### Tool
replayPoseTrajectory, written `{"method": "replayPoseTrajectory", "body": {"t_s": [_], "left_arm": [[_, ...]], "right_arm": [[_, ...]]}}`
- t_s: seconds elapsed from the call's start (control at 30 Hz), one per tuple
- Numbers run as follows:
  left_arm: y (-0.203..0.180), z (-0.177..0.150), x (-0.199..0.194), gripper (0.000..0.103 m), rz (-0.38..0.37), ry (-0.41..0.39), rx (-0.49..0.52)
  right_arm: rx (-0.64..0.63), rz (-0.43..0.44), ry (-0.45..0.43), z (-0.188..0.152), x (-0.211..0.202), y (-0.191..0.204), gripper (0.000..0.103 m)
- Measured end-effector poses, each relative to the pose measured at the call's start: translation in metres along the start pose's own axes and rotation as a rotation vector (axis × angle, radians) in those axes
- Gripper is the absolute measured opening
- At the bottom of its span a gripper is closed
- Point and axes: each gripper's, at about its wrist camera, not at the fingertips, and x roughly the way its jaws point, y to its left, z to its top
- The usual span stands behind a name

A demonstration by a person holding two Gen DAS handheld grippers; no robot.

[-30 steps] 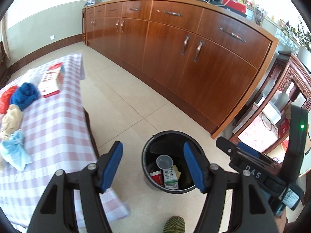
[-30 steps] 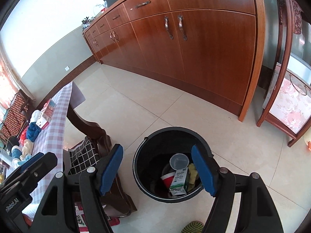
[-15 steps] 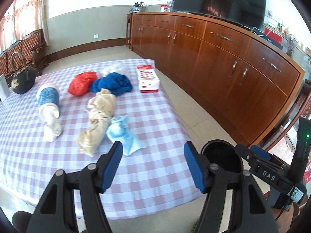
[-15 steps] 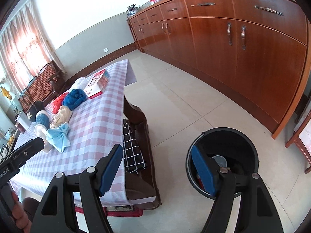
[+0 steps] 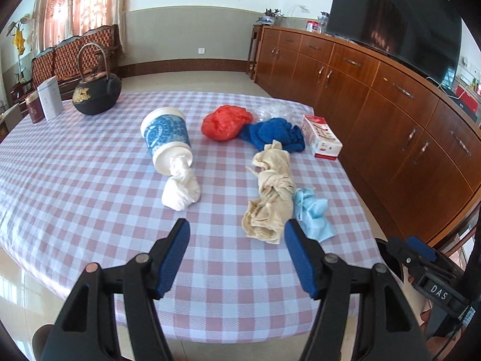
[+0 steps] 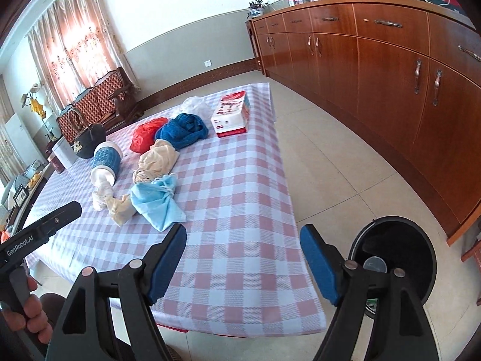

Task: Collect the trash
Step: 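Move both tools back toward the remaining cloths on the table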

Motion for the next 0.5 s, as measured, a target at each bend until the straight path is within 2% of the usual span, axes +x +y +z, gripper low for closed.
{"method": "replayPoseTrajectory", "body": {"t_s": [0.5], "left_arm": [[0.03, -0.004, 0.021, 0.067, 0.022, 0.034, -0.055]], "right_arm": [[-0.072, 0.105, 0.052, 0.014, 0.052, 0.065, 0.08]]}}
